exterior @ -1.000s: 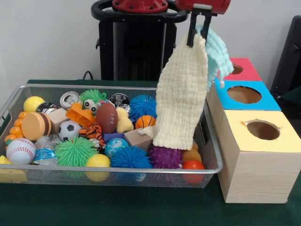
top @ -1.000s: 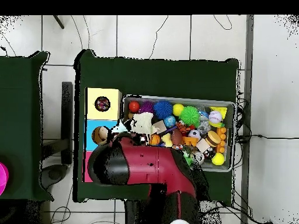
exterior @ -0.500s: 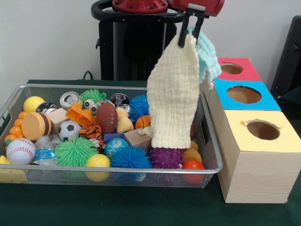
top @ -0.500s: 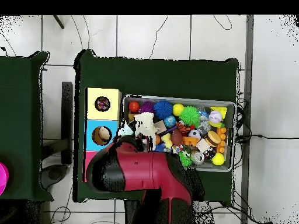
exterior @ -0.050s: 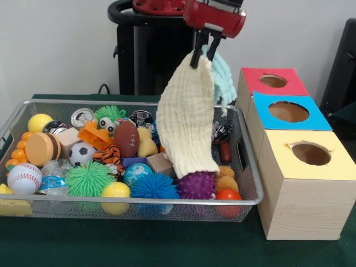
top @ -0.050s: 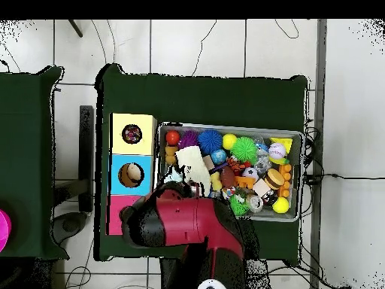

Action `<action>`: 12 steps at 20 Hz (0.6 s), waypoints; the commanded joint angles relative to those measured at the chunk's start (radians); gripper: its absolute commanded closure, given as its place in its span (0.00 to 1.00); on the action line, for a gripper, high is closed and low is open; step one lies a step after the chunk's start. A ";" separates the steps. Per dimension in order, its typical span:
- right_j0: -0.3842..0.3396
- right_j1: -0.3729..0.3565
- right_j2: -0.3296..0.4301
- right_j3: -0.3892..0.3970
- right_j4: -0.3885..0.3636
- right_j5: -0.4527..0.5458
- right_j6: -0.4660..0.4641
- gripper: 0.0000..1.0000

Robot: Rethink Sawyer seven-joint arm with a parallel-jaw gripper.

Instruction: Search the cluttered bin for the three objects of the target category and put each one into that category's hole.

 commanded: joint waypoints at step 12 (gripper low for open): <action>-0.069 0.055 0.075 -0.037 0.018 0.009 0.081 1.00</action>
